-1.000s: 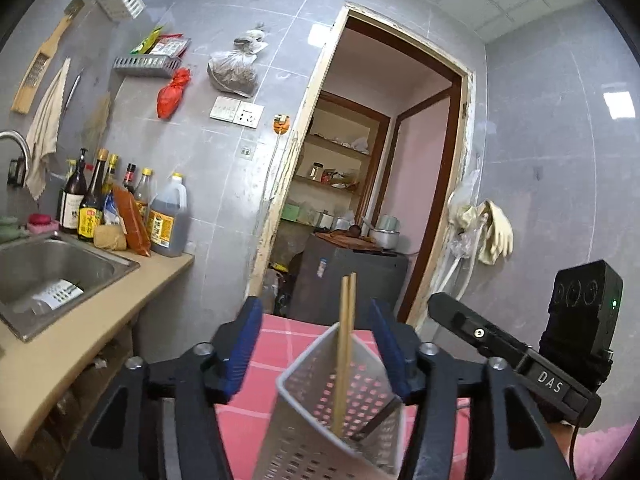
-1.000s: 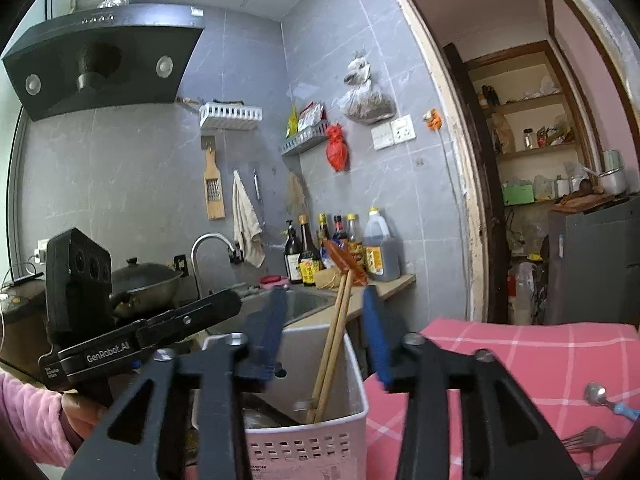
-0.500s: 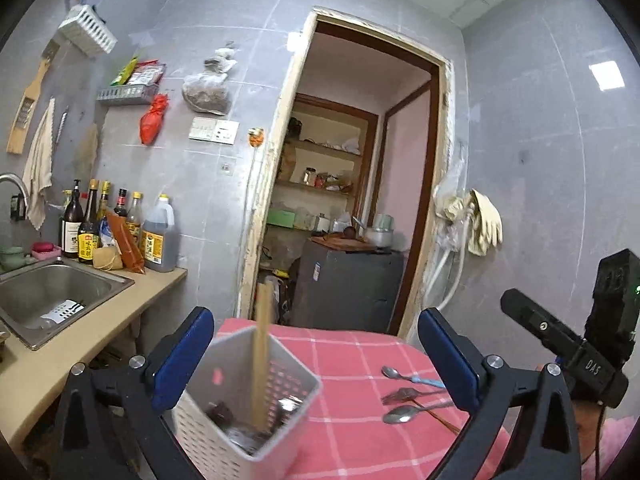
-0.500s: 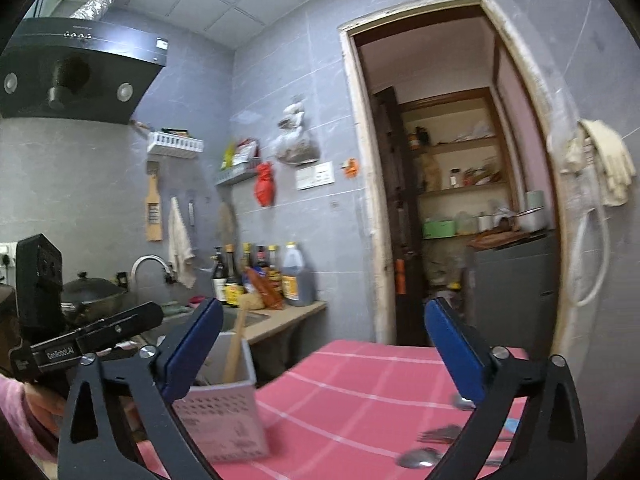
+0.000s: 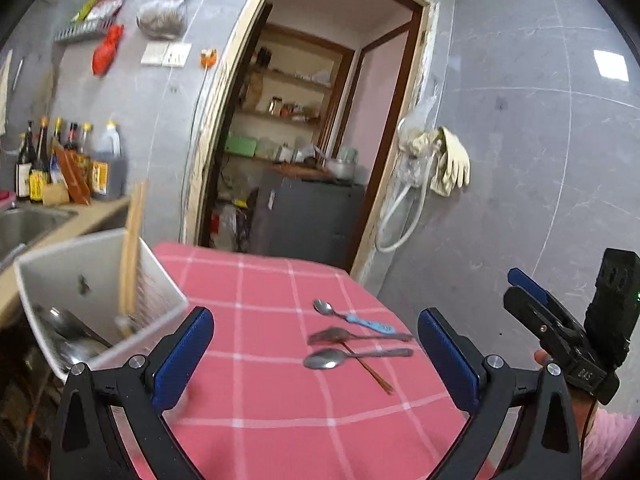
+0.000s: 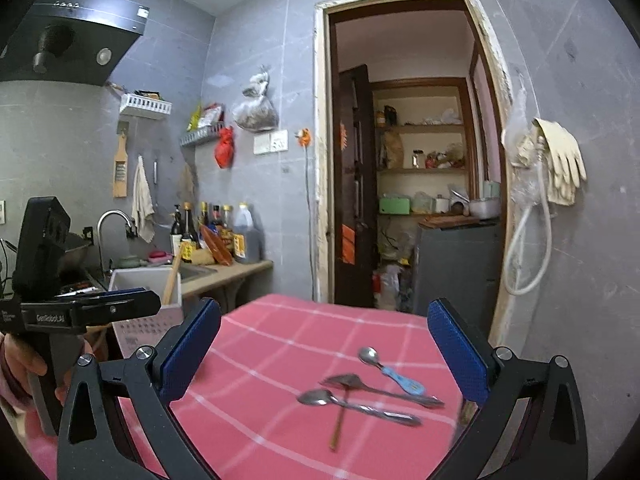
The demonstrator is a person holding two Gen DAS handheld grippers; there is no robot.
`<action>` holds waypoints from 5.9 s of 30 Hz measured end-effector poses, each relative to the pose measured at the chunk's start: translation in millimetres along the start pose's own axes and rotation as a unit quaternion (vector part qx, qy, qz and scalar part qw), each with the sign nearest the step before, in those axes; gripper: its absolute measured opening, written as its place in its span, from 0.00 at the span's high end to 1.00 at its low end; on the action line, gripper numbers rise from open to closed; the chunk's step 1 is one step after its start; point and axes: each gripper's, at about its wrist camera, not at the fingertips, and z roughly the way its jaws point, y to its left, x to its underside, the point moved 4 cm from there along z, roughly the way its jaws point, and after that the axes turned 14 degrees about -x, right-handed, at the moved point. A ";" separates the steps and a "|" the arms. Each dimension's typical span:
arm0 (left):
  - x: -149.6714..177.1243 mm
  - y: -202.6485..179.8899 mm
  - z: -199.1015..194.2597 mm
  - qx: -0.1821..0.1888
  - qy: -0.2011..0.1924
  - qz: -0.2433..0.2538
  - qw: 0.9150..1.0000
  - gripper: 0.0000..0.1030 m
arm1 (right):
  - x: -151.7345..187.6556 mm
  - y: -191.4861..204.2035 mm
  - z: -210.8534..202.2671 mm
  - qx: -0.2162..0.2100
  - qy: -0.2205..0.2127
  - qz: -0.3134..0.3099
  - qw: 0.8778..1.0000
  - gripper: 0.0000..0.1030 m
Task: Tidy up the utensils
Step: 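Move both open grippers back over the remaining utensils, then grasp the gold spoon with the left gripper while the right gripper grasps the steel fork, then lift the steel knife with the left gripper while the right gripper lifts the fork, then lower the knife into the white basket and open the left gripper while the right gripper releases the fork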
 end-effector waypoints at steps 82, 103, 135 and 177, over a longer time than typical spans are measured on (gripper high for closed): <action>92.6 -25.5 225.1 0.118 0.378 -0.214 0.893 0.93 | 176.9 -96.8 112.6 -0.098 0.292 0.257 0.916 0.81; 89.1 -27.8 220.9 0.126 0.379 -0.186 0.898 0.94 | 181.1 -116.5 180.4 -0.109 0.274 0.328 0.897 0.93; -111.6 69.1 -19.1 0.102 0.004 -0.092 0.991 0.97 | -33.3 58.9 145.7 -0.239 -0.095 0.174 0.951 0.97; -59.0 160.3 18.8 0.020 -0.027 -0.056 0.998 0.95 | 11.9 142.6 217.7 -0.237 -0.023 0.051 0.970 0.95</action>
